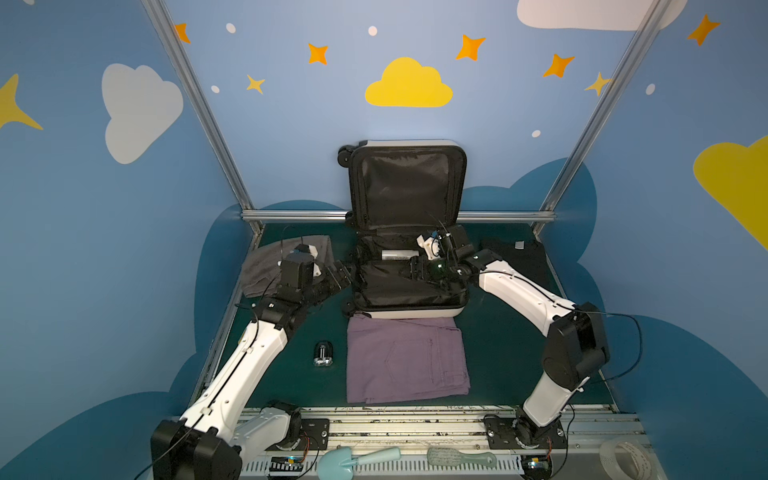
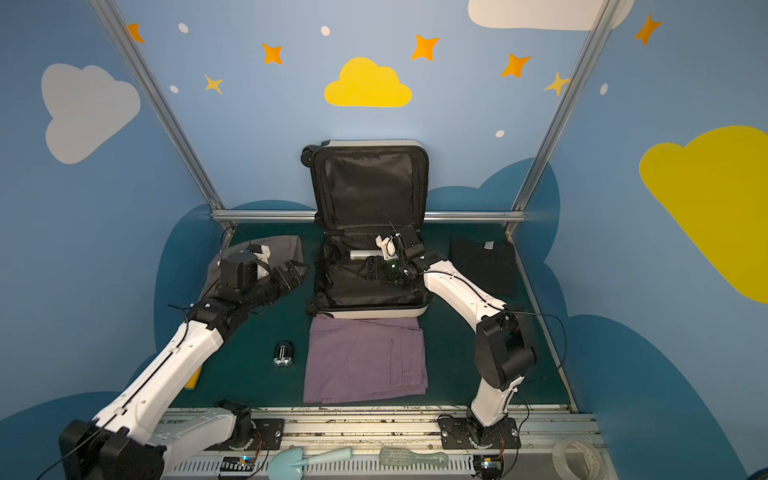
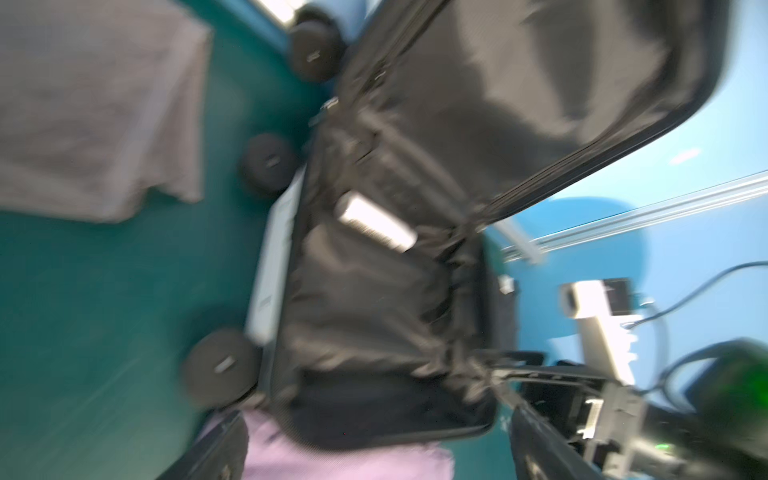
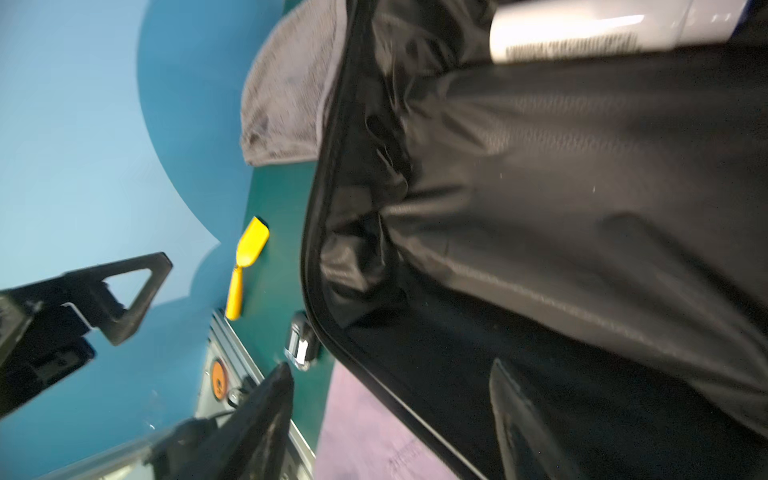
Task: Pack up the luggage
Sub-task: 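Move the left gripper to the black Royalstar device beside the purple trousers, then grasp the black Royalstar device with the left gripper and lift it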
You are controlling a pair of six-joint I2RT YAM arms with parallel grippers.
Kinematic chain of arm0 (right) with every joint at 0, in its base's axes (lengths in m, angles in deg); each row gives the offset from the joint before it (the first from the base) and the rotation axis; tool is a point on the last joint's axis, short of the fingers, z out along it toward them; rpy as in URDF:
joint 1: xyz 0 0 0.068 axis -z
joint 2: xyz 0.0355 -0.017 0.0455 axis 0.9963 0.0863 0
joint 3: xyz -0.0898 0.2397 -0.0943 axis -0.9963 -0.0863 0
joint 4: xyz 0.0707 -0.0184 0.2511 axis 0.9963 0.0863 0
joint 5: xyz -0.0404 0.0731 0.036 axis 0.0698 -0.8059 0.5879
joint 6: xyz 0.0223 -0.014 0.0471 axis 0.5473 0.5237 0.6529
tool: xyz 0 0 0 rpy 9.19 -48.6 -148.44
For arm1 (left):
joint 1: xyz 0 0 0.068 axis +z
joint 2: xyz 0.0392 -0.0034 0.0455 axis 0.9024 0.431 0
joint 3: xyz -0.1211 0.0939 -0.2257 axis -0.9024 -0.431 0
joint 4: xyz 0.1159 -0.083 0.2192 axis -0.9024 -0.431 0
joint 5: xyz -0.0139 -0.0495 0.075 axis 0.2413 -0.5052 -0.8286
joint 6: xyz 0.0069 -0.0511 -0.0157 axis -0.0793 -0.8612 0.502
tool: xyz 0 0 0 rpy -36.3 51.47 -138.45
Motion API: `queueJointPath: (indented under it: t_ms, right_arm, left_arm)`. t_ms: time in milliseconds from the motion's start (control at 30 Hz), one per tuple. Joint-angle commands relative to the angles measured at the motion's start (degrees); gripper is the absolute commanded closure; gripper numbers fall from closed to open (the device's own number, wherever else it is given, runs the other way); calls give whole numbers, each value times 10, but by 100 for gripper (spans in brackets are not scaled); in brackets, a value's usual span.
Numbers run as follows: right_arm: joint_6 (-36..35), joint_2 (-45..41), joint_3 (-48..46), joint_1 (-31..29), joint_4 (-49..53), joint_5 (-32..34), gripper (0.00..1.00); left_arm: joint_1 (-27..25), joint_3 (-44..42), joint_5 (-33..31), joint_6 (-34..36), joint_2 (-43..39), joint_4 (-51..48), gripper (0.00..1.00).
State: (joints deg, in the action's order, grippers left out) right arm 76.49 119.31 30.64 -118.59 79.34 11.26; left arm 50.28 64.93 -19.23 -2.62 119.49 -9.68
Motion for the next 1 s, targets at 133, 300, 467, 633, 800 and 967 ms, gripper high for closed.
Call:
queueJointPath:
  t_ms: [133, 300, 467, 633, 800, 967]
  right_arm:
    - [-31, -82, -58, -12, -12, 23, 17]
    - [-33, -127, -84, -11, -5, 42, 11]
    - [-28, -139, -80, -7, 21, 68, 10]
    - [-14, -133, -86, 0, 17, 42, 10]
    - [-3, -131, -98, 0, 1, 42, 10]
    - [-2, -135, -112, 0, -22, 32, 10]
  left_arm:
    - [-2, -64, -34, 51, -49, -176, 0]
    - [-32, -96, -61, 38, -38, -205, 0]
    - [-61, -112, -132, 31, -4, -228, 0]
    - [-62, -128, -167, 32, 21, -230, 0]
    - [-62, -136, -162, 38, 48, -223, 0]
    - [-62, -142, -154, 51, 81, -207, 0]
